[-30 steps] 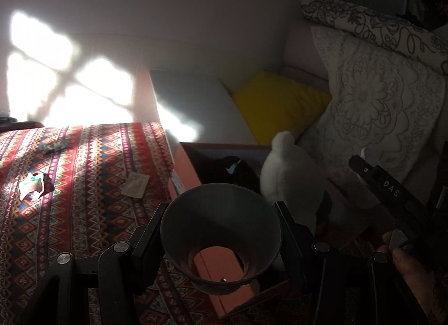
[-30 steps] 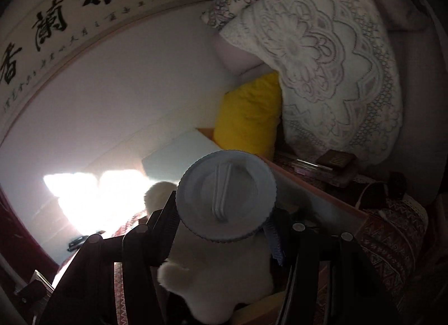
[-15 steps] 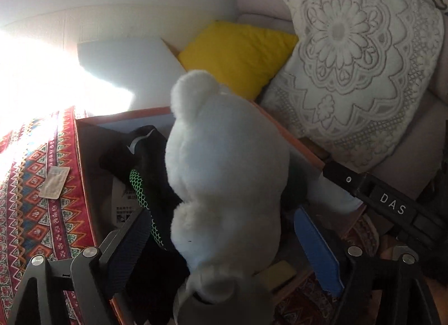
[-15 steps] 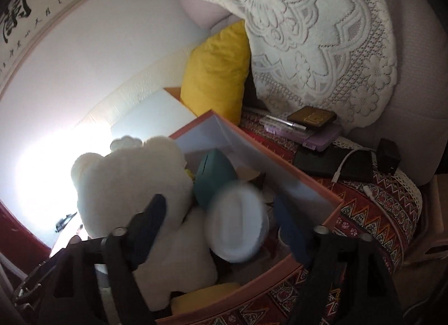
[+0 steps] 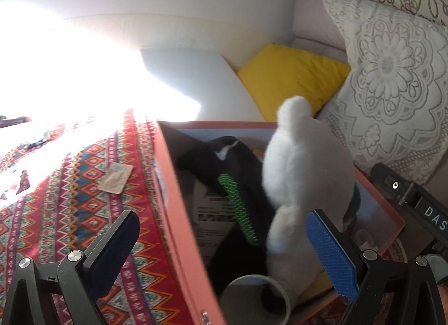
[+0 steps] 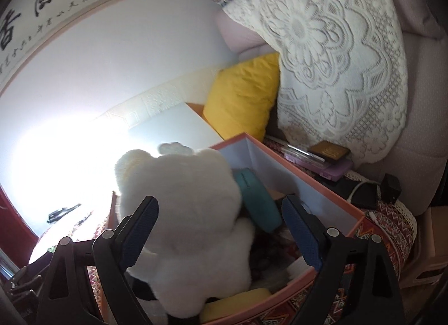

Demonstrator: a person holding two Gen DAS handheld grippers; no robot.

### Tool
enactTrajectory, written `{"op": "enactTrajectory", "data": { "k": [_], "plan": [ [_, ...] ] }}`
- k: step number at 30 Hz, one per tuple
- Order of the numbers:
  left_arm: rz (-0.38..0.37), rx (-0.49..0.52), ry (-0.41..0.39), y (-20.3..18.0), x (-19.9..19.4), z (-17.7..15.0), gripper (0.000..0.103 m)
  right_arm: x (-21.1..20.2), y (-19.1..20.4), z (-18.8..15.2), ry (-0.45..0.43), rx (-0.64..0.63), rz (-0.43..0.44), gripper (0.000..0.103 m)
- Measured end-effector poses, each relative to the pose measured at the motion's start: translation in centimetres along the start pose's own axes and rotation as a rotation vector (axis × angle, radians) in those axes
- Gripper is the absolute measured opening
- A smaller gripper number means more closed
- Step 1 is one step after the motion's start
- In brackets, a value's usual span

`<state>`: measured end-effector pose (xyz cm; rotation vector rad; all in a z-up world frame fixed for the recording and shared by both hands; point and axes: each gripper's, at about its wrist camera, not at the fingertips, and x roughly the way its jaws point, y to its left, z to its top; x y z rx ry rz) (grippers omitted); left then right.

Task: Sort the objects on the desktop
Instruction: 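Withdraw both open grippers from the box back over the bedspread, then grasp the green-pink drink pouch with right gripper while left grasps green tape measure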

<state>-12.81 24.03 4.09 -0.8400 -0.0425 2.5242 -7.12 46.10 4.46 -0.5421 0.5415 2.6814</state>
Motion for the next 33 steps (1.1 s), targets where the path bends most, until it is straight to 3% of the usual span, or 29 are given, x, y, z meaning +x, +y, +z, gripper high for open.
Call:
{"op": "enactTrajectory", "data": {
  "k": [7, 14, 19, 25, 29, 33],
  "plan": [
    [0.083, -0.035, -0.043, 4.8, -3.6, 0.1, 0.099, -1.0, 6.6, -1.0, -0.045, -0.067, 0.066, 0.096],
    [0.212, -0.133, -0.067, 13.6, -5.9, -1.3, 0.101, -0.8, 15.4, -4.0, -0.003, -0.169, 0.207, 0.1],
    [0.342, -0.247, -0.03, 22.5, -6.4, -3.8, 0.101, 1.6, 23.1, -8.7, 0.187, -0.289, 0.372, 0.101],
    [0.51, -0.372, 0.031, 33.1, -5.8, -7.9, 0.101, 8.0, 30.8, -17.7, 0.513, -0.426, 0.435, 0.101],
    [0.597, -0.424, 0.102, 39.0, -4.3, -10.6, 0.101, 11.6, 34.5, -23.2, 0.573, -0.519, 0.387, 0.101],
    [0.601, -0.418, 0.211, 42.7, -0.2, -12.4, 0.101, 16.2, 38.0, -26.6, 0.57, -0.573, 0.331, 0.103]
  ]
}}
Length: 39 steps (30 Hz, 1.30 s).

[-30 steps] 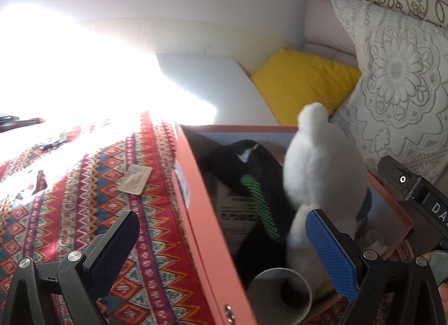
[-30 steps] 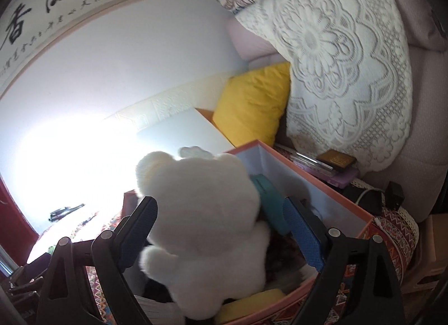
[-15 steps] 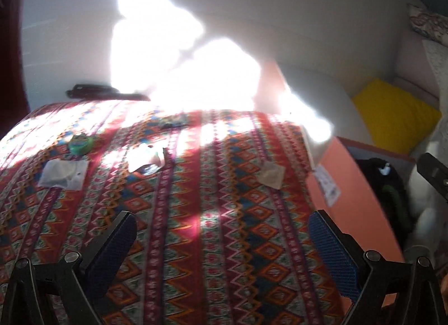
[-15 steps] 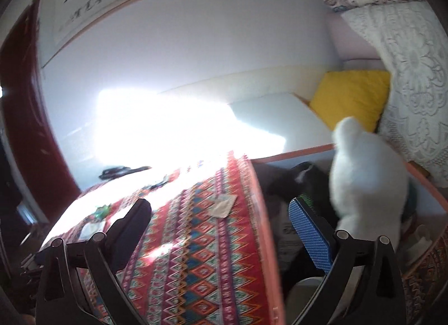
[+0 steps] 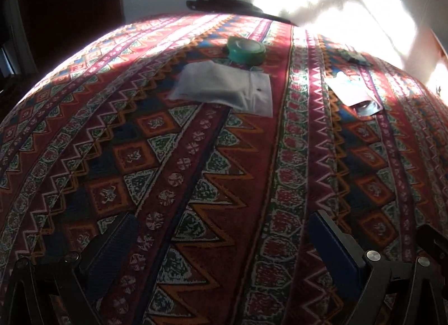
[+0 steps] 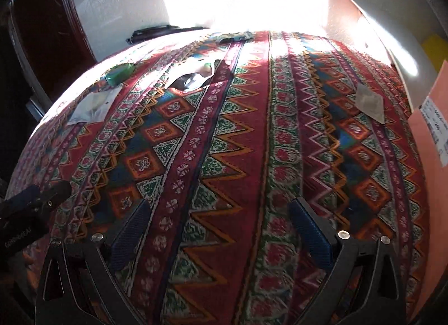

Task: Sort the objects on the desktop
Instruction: 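Grasp the green-pink drink pouch with right gripper while left grasps green tape measure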

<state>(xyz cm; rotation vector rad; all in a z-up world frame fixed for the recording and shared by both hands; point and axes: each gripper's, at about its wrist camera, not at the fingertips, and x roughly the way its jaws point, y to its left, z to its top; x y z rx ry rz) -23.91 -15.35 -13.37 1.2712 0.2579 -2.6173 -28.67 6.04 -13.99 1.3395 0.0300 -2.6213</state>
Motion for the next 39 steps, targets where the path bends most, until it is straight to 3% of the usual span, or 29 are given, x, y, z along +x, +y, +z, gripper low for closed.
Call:
{"op": "enactTrajectory", "data": {
  "k": [1, 3, 11, 15, 17, 18, 19, 22, 23, 25, 32, 33, 35, 36, 37, 38, 39],
  "plan": [
    [0.008, 0.021, 0.006, -0.2, 1.1, 0.1, 0.102, 0.8, 0.6, 0.8, -0.013, -0.016, -0.032, 0.103],
    [0.022, 0.059, -0.02, -0.9, 2.1, 0.8, 0.102, 2.3, 1.1, 3.1, -0.021, -0.012, -0.001, 0.103],
    [-0.012, 0.051, -0.014, -1.2, 7.9, 8.8, 0.102, 9.6, 2.1, 12.2, -0.007, -0.066, -0.008, 0.103],
    [-0.03, 0.036, -0.02, -1.0, 9.3, 10.4, 0.101, 10.4, 2.5, 13.1, -0.014, -0.093, 0.014, 0.102],
    [-0.048, 0.033, -0.028, -0.8, 9.3, 10.5, 0.099, 10.0, 2.4, 13.0, -0.029, -0.098, 0.022, 0.089],
    [-0.056, 0.032, -0.036, -0.8, 9.2, 10.6, 0.092, 9.7, 2.4, 13.0, -0.036, -0.105, 0.019, 0.072],
    [-0.06, 0.032, -0.042, -0.8, 9.3, 10.8, 0.087, 9.5, 2.5, 12.9, -0.044, -0.111, 0.017, 0.072],
    [-0.072, 0.05, -0.038, -0.8, 9.9, 11.8, 0.087, 9.2, 2.4, 12.8, -0.047, -0.106, 0.028, 0.071],
    [-0.074, 0.061, -0.034, -0.9, 10.2, 12.1, 0.087, 9.2, 2.3, 12.8, -0.047, -0.1, 0.037, 0.071],
    [-0.093, 0.089, -0.017, -1.5, 10.5, 12.4, 0.1, 9.2, 2.2, 12.8, -0.046, -0.096, 0.048, 0.071],
    [-0.05, 0.141, 0.008, -2.7, 11.9, 13.6, 0.101, 9.7, 2.1, 13.1, -0.048, -0.08, 0.076, 0.072],
    [-0.057, 0.131, 0.003, -2.6, 12.0, 14.0, 0.099, 9.7, 2.0, 13.2, -0.048, -0.075, 0.082, 0.072],
    [-0.042, 0.113, -0.031, -2.2, 11.8, 14.5, 0.071, 9.8, 1.8, 13.3, -0.05, -0.063, 0.097, 0.072],
    [-0.041, 0.108, -0.046, -1.9, 11.6, 14.8, 0.036, 9.8, 1.7, 13.3, -0.051, -0.055, 0.106, 0.072],
    [-0.043, 0.102, -0.058, -1.6, 11.5, 15.0, 0.009, 9.7, 1.5, 13.4, -0.051, -0.047, 0.115, 0.071],
    [-0.05, 0.096, -0.062, -1.4, 11.4, 15.0, 0.001, 9.7, 1.4, 13.4, -0.052, -0.04, 0.122, 0.071],
    [-0.058, 0.094, -0.067, -1.3, 11.3, 14.9, 0.0, 9.6, 1.3, 13.4, -0.054, -0.033, 0.129, 0.071]
  ]
}}
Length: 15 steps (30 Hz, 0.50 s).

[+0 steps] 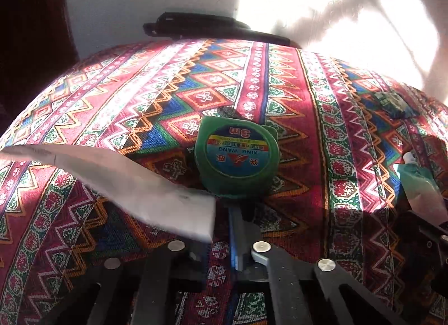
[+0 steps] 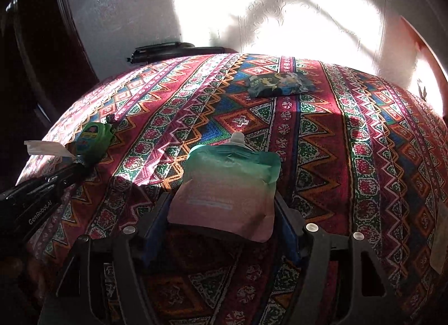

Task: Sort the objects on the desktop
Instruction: 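Grasp the green-pink drink pouch with right gripper while left grasps green tape measure, then carry drink pouch and tape measure into the pink box and release both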

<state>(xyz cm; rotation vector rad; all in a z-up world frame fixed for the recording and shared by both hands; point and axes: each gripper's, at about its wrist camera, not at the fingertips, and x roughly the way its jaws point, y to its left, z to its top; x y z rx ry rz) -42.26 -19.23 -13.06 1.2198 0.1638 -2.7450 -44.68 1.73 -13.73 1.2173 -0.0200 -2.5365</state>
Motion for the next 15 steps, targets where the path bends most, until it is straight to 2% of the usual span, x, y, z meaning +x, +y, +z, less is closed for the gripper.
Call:
{"op": "enactTrajectory", "data": {
  "k": [5, 10, 13, 15],
  "plan": [
    [-0.056, -0.03, -0.042, 0.5, -2.6, -1.0, 0.0, -0.7, -0.7, 0.2, -0.023, 0.044, 0.038, 0.067],
    [-0.116, -0.055, -0.122, 0.9, -5.5, -0.6, 0.0, -3.1, -1.5, 0.7, -0.1, 0.115, 0.087, 0.063],
    [-0.139, -0.041, -0.158, 0.6, -7.1, -0.6, 0.0, -5.2, -0.8, 0.9, -0.164, 0.09, 0.074, 0.063],
    [-0.122, -0.033, -0.16, 0.8, -7.7, -1.1, 0.0, -6.1, 0.1, 0.9, -0.195, 0.053, 0.057, 0.063]
  ]
}}
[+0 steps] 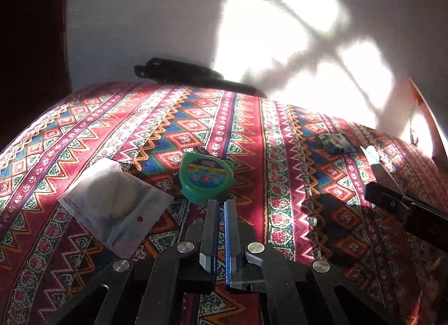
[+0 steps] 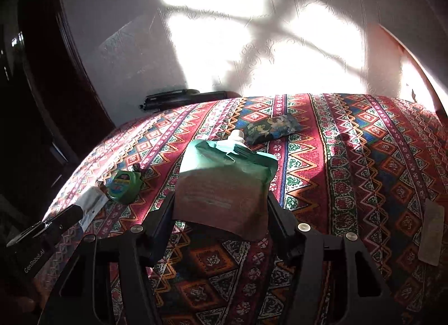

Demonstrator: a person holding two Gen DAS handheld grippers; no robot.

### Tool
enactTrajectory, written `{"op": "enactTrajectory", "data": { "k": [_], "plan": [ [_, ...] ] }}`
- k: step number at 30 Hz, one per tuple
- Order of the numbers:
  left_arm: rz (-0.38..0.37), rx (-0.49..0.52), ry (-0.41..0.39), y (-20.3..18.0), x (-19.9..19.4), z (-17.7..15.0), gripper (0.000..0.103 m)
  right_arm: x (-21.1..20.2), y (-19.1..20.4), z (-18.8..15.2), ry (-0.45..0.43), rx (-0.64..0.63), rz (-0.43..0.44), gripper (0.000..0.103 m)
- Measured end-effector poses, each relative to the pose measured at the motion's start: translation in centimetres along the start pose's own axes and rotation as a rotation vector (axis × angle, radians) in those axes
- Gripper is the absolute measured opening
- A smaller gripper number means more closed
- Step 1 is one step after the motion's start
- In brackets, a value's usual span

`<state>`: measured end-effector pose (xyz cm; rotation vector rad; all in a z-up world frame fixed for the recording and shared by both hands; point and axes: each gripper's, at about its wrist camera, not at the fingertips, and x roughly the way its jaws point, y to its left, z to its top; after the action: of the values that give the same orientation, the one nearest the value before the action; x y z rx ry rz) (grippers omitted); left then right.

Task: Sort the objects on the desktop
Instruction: 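Carry drink pouch and tape measure into the pink box and release both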

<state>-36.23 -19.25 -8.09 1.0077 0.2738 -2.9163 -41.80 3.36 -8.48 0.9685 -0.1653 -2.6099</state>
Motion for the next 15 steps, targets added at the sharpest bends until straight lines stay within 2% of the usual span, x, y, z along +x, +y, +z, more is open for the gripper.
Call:
{"op": "enactTrajectory", "data": {
  "k": [3, 4, 5, 6, 7, 9, 12, 13, 15],
  "plan": [
    [0.089, -0.038, 0.017, 2.3, 0.4, -0.5, 0.006, 0.4, 0.9, -0.3, 0.007, -0.031, -0.007, 0.063],
    [0.114, -0.069, 0.027, 3.5, 0.9, -0.2, 0.025, 0.8, 0.9, -0.5, 0.02, -0.03, -0.002, 0.063],
    [0.125, -0.099, 0.027, 4.4, 1.3, 0.1, 0.04, 1.4, 0.9, -0.7, 0.04, -0.022, 0.009, 0.064],
    [0.101, -0.121, 0.005, 4.6, 1.3, 0.6, 0.064, 1.9, 0.6, -0.9, 0.058, -0.006, 0.021, 0.064],
    [0.077, -0.131, -0.016, 4.6, 1.3, 1.1, 0.074, 2.3, 0.3, -1.0, 0.074, 0.012, 0.032, 0.064],
    [0.064, -0.043, -0.031, 2.4, 2.2, 1.5, 0.075, 3.1, -0.4, -1.2, 0.106, 0.048, 0.054, 0.064],
    [0.1, 0.148, -0.009, -2.0, 5.5, 1.2, 0.077, 3.3, -1.5, -1.2, 0.113, 0.081, 0.058, 0.064],
    [0.108, 0.184, 0.026, -2.9, 7.1, 1.3, 0.077, 3.3, -1.8, -1.2, 0.112, 0.086, 0.054, 0.064],
    [0.111, 0.191, 0.078, -3.3, 9.6, 2.1, 0.076, 3.4, -2.2, -1.1, 0.116, 0.097, 0.052, 0.064]
  ]
}}
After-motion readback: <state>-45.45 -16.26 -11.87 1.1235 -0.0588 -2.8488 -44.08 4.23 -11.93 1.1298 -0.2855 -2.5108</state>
